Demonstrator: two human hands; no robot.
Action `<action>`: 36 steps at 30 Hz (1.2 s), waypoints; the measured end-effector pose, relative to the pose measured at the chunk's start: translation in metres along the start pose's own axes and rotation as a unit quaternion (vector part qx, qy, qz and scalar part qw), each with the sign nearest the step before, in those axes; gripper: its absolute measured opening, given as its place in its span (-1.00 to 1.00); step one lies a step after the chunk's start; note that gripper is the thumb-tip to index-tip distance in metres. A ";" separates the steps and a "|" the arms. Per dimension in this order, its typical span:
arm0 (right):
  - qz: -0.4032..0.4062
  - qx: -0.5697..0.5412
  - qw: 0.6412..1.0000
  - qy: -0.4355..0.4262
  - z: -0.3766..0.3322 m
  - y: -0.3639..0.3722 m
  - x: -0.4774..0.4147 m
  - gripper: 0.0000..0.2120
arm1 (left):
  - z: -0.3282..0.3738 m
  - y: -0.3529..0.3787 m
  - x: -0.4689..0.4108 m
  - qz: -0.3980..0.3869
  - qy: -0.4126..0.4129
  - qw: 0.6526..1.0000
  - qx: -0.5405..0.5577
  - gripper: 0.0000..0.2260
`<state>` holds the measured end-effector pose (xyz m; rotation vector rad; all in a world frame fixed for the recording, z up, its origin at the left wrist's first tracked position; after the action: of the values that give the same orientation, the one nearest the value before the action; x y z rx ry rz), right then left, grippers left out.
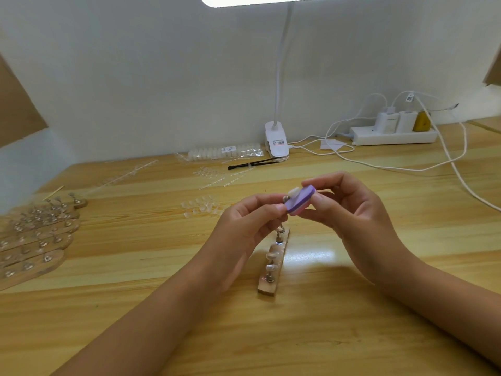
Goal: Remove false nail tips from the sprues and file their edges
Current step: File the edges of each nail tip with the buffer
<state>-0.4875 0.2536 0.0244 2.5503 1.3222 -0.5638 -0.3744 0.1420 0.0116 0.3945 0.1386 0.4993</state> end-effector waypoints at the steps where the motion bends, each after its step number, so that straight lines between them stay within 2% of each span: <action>1: -0.002 0.001 1.000 0.000 0.000 0.001 0.000 -0.76 | 0.001 0.000 0.000 -0.003 0.001 1.000 0.005 -0.86; 6: -0.003 0.020 1.000 0.008 0.000 0.002 0.000 -0.76 | 0.004 0.004 0.000 -0.019 0.011 1.000 0.005 -0.76; 11: -0.007 0.024 1.000 0.014 0.003 0.002 0.000 -0.73 | 0.002 0.002 -0.001 0.008 0.015 1.000 -0.015 -0.72; 17: -0.043 0.041 0.998 0.002 0.001 0.009 0.005 -0.84 | 0.000 -0.001 -0.002 0.028 0.015 0.998 -0.046 -0.65; 21: 0.007 0.033 0.999 0.000 0.000 0.002 0.003 -0.79 | -0.001 -0.004 -0.002 0.039 0.007 0.998 -0.046 -0.68; 24: -0.035 0.061 0.997 0.011 0.003 0.008 0.004 -0.79 | -0.002 -0.002 -0.002 0.032 0.007 0.998 -0.059 -0.62; 28: 0.013 0.007 1.000 0.016 0.004 0.002 0.001 -0.74 | -0.001 -0.003 -0.002 0.039 0.009 0.998 -0.056 -0.66; 33: -0.026 0.000 0.999 0.032 0.007 0.007 0.004 -0.74 | -0.003 -0.004 -0.003 0.045 0.011 0.997 -0.067 -0.61; 36: 0.017 -0.033 0.999 0.039 0.007 0.001 0.001 -0.73 | -0.003 -0.004 -0.003 0.048 0.014 0.997 -0.062 -0.62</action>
<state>-0.4882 0.2516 0.0172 2.5608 1.2962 -0.4104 -0.3758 0.1379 0.0072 0.2730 0.1143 0.6044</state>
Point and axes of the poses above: each hand's wrist, its own x-axis away from the middle knuckle, its own y-axis out of the palm, z = x × y, the point moved 5 cm from there along -x, towards the middle knuckle, and after that the axes turned 9 degrees about x, right-handed, at the moved point
